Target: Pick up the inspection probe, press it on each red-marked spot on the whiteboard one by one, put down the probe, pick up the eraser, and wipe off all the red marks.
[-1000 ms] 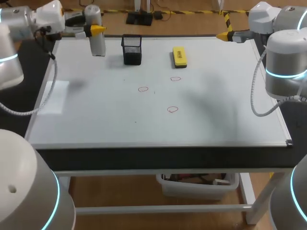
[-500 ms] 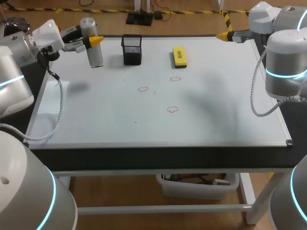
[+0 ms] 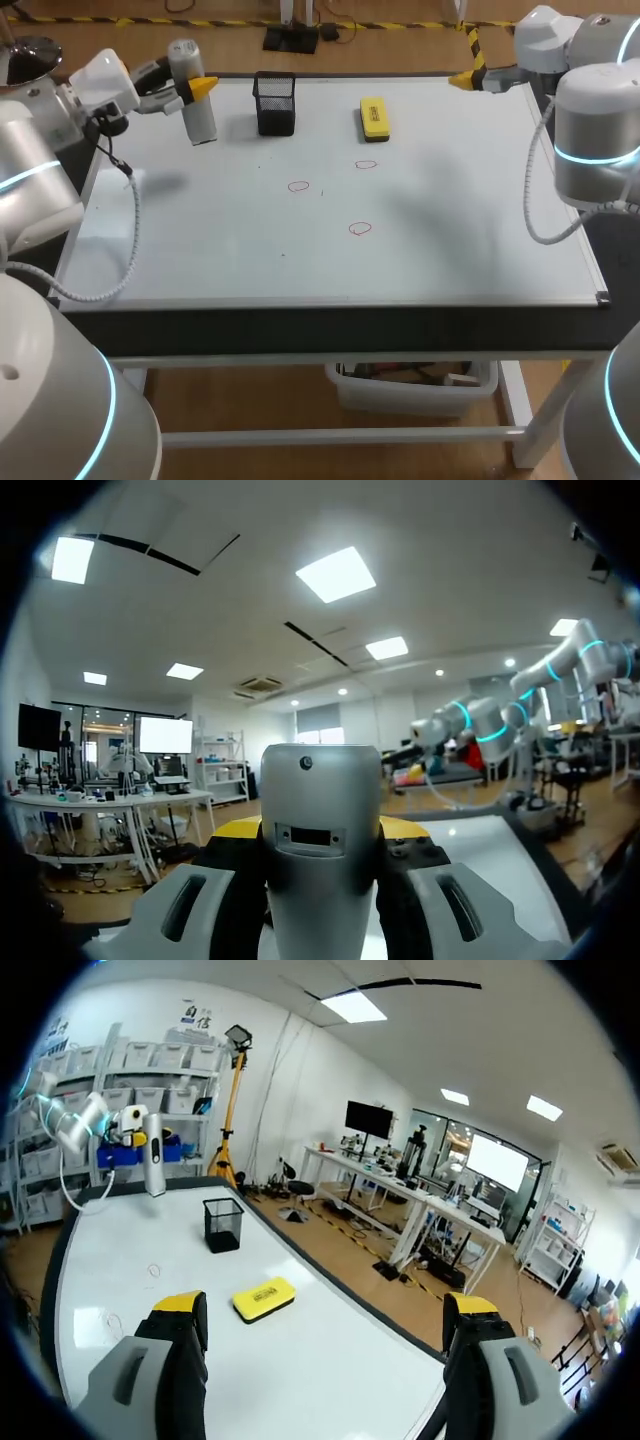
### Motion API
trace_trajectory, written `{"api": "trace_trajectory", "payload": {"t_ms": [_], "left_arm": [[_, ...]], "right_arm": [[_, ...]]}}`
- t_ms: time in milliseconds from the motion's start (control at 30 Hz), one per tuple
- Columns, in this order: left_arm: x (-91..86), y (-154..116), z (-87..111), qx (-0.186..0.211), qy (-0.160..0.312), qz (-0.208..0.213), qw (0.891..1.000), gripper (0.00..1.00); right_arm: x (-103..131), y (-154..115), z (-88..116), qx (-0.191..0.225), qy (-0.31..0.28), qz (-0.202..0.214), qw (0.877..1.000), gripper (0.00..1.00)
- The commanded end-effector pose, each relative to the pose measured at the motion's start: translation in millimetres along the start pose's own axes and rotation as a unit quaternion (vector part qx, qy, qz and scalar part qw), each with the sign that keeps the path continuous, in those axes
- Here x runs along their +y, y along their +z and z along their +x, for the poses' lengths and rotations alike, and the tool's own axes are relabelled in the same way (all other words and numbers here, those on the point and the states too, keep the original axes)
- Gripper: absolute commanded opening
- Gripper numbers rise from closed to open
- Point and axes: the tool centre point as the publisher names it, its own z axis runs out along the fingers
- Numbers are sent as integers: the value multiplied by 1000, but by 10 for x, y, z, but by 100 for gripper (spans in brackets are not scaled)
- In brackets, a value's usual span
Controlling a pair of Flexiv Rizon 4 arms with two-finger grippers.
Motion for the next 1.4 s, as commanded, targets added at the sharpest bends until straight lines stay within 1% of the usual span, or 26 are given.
{"api": "trace_trajectory", "payload": {"t_ms": [33,67,100,133,167,200,233,267,300,333,400,467,533,600,633,667,733,767,800,833,867,1400], "left_arm": [[-6,1,10,-2,1,1,1000,0],[-6,1,10,-2,1,1,1000,0],[-6,1,10,-2,1,1,1000,0],[-6,1,10,-2,1,1,1000,0],[-6,1,10,-2,1,1,1000,0],[-6,1,10,-2,1,1,1000,0],[-6,1,10,-2,1,1,1000,0],[-6,1,10,-2,1,1,1000,0],[-6,1,10,-2,1,1,1000,0],[-6,1,10,-2,1,1,1000,0],[-6,1,10,-2,1,1,1000,0],[-6,1,10,-2,1,1,1000,0],[-6,1,10,-2,1,1,1000,0],[-6,1,10,-2,1,1,1000,0],[-6,1,10,-2,1,1,1000,0],[-6,1,10,-2,1,1,1000,0],[-6,1,10,-2,1,1,1000,0],[-6,1,10,-2,1,1,1000,0],[-6,1,10,-2,1,1,1000,0],[-6,1,10,-2,1,1,1000,0],[-6,1,10,-2,1,1,1000,0],[-6,1,10,-2,1,1,1000,0]], "right_arm": [[8,242,-96,178,-196,93,960,100],[4,297,-96,205,-218,101,949,100],[15,344,-79,235,-246,105,935,100],[30,389,-67,248,-269,106,925,100],[38,442,-74,254,-280,108,920,100],[44,494,-72,266,-307,112,907,100],[57,557,-43,289,-347,118,884,100],[63,586,-30,296,-363,121,875,100],[74,630,-10,311,-388,124,859,100],[79,670,18,330,-415,126,838,100],[90,751,62,355,-448,124,811,100],[82,835,122,382,-505,128,763,100],[62,904,183,400,-562,140,710,100],[56,968,252,422,-591,136,674,100],[42,994,263,426,-606,139,657,100],[20,1023,283,437,-628,141,629,100],[17,1037,318,449,-657,145,588,100],[-17,1059,324,445,-697,150,541,100],[-33,1070,326,445,-712,156,520,100],[-37,1074,327,447,-712,158,517,100],[-24,1081,339,448,-703,159,529,100],[-24,1081,339,448,-703,159,529,100]]}}
